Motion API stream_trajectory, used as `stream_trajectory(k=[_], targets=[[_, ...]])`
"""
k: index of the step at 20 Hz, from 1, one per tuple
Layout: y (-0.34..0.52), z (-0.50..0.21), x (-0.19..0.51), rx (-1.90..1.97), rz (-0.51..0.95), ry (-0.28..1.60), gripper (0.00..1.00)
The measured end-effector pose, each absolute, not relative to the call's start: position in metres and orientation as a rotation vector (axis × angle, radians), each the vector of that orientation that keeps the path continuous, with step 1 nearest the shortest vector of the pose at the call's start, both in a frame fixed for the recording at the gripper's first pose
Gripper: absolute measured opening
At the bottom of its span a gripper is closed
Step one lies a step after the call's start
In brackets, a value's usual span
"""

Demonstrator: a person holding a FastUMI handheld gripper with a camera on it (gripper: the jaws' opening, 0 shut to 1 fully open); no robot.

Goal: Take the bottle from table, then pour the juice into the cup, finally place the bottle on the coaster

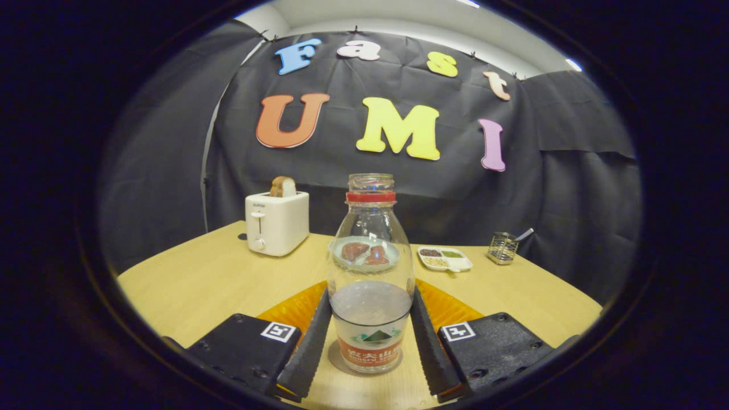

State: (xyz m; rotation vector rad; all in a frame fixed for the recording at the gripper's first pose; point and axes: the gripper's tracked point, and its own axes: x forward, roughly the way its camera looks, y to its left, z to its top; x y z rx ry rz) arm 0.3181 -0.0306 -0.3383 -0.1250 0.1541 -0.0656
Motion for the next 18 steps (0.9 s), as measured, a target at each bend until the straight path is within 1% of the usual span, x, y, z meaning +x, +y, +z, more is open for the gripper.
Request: stream_trajectory(k=[8, 10, 11, 18], targets=[[-0.039, -0.338, 0.316, -0.049, -0.077, 0.113, 0.85], [-0.043, -0.333, 0.312, -0.057, -0.089, 0.108, 0.97], [-0.044, -0.334, 0.311, -0.059, -0.094, 0.114, 1.0], [-0.045, -0.313, 0.288, -0.024, -0.079, 0.114, 1.0]])
